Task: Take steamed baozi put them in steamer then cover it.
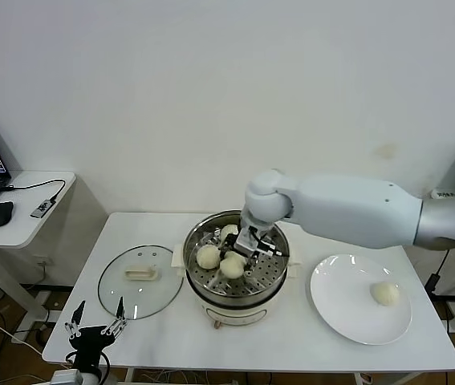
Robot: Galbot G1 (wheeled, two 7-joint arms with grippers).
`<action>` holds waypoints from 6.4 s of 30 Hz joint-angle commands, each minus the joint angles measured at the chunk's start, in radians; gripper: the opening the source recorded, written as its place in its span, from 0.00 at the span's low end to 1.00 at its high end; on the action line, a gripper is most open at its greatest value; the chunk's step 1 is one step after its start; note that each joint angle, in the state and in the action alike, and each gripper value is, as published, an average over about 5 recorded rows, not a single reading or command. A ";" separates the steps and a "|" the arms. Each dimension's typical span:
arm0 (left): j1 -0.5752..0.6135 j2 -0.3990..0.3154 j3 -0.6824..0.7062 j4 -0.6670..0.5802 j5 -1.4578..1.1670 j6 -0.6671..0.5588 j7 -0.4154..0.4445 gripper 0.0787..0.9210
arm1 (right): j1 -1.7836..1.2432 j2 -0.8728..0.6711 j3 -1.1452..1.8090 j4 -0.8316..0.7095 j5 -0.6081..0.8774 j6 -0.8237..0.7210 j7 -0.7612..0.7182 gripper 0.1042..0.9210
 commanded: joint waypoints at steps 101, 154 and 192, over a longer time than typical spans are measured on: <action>0.002 0.035 0.031 -0.010 0.053 -0.004 0.009 0.88 | -0.841 -0.563 0.816 -0.288 -0.207 -0.428 0.036 0.81; 0.006 0.041 0.043 -0.037 0.050 -0.003 0.009 0.88 | 0.272 -0.410 0.005 0.202 0.599 -0.791 0.139 0.50; -0.004 0.018 0.018 -0.019 0.045 -0.004 0.011 0.88 | -0.133 -0.103 0.093 -0.063 0.514 -0.924 0.297 0.51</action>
